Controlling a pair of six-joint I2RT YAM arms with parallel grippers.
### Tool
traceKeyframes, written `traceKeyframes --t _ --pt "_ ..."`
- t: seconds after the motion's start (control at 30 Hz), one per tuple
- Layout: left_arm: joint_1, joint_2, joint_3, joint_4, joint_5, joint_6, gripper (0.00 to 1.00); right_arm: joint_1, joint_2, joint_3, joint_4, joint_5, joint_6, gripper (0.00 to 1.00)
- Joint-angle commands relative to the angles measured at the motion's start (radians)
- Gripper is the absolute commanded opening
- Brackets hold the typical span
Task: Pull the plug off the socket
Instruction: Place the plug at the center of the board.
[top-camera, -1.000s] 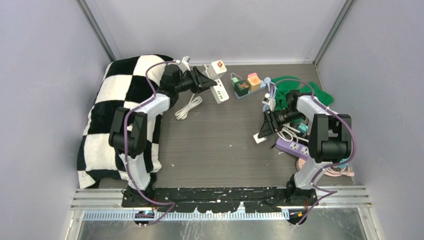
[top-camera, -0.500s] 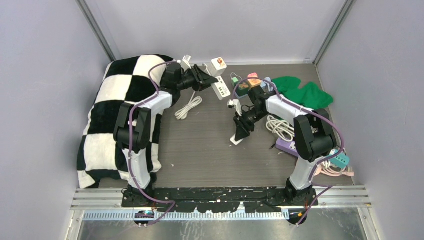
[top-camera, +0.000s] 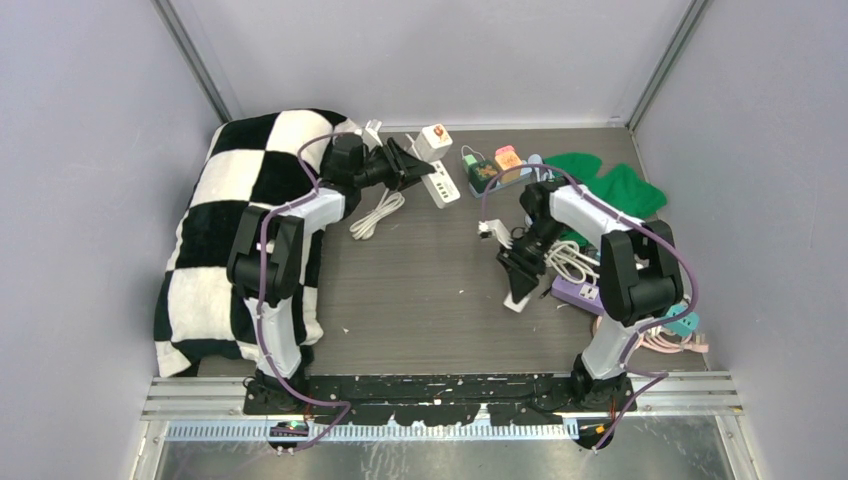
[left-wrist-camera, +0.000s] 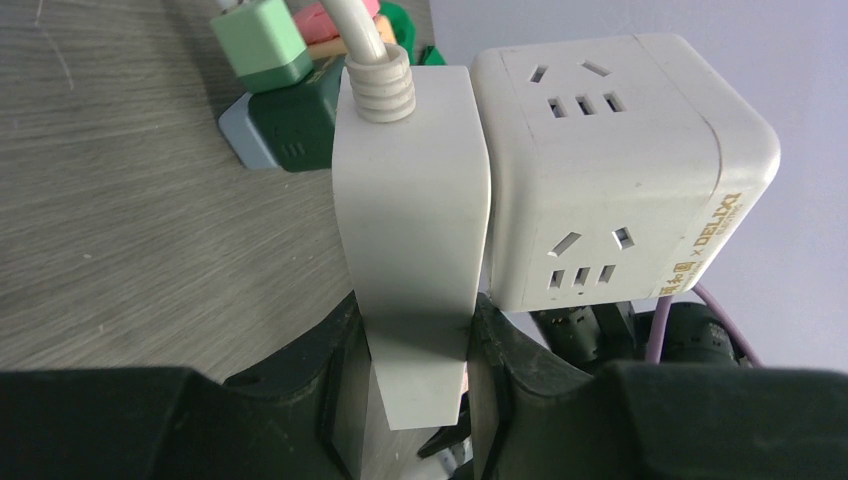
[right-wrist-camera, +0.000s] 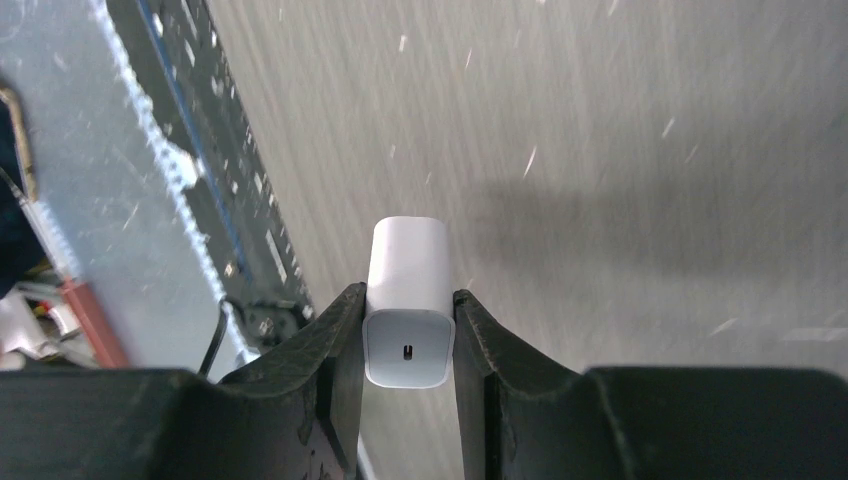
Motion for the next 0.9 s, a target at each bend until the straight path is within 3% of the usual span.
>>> traceKeyframes --t 0.0,0.2,0.47,0.53,0.67,0.87 --pt "0.002 -0.116 -0.1 0.145 0.029 0.002 0.0 -0.11 -0.098 -0.076 -0.091 0.084 -0.054 0.01" --pt "-0.028 -0.231 -0.313 0.247 0.02 -0.018 0.0 -0.206 -0.189 -0.203 -0.009 0.175 -0.004 0.02" --pt "-0.088 -0.41 -0.479 0.212 -0.013 0.003 0.01 -0.345 -0.179 -0.279 0.052 0.269 0.03 0.08" --pt "-0.101 -0.438 -0.506 0.201 -0.026 0.011 0.0 -0.368 -0.181 -0.283 0.064 0.287 0.03 0.16" --pt "-0.132 -0.466 -0.542 0.201 -0.046 0.021 0.0 -0.38 -0.215 -0.311 0.118 0.328 0.035 0.49" --pt "-0.185 -0.464 -0.537 0.158 -0.059 0.04 0.01 -0.38 -0.244 -0.331 0.179 0.345 0.081 0.63"
